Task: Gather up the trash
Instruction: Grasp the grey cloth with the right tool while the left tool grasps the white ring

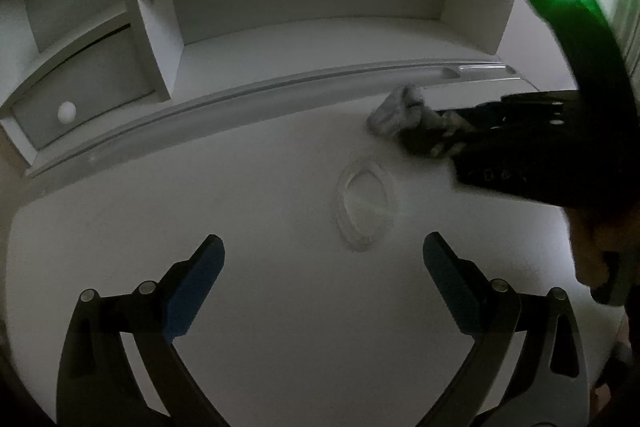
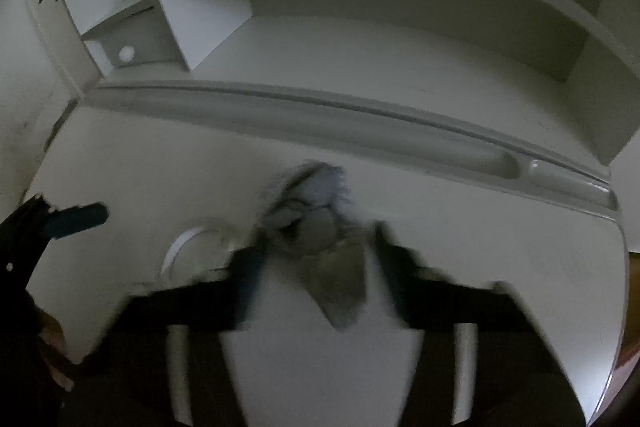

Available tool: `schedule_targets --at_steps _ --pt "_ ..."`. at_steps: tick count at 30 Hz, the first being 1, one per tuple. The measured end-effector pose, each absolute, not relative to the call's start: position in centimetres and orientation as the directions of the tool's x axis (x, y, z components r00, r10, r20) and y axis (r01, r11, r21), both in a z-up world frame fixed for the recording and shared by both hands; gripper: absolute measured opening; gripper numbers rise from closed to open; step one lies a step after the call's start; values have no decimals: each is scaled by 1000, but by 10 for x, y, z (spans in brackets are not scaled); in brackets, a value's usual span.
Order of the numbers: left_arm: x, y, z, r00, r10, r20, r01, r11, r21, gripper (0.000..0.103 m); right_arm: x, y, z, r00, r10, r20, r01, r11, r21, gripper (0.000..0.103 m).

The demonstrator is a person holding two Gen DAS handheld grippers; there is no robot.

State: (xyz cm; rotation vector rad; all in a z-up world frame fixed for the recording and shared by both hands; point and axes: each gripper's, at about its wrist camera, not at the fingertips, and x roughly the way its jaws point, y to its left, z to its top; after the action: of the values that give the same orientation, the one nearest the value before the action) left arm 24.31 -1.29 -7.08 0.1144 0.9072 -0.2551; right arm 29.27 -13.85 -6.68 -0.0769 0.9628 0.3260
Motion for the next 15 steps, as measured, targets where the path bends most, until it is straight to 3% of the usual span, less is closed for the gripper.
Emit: schedule_targets --at_steps 5,12,13,15 --pt "254 -19 -75 572 -172 -802 258 966 -24 96 274 -154 -52 549 257 -795 -311 946 91 22" --pt "266 -42 -83 584 -107 -805 241 969 47 95 209 -217 -41 579 241 -779 -246 962 116 22" --pt "266 -43 -84 582 -115 -805 245 969 38 85 196 -229 -42 581 233 -780 -231 966 117 22" --pt "264 -48 -79 599 -114 -793 242 969 44 45 168 -251 -42 594 206 -777 -196 975 109 22"
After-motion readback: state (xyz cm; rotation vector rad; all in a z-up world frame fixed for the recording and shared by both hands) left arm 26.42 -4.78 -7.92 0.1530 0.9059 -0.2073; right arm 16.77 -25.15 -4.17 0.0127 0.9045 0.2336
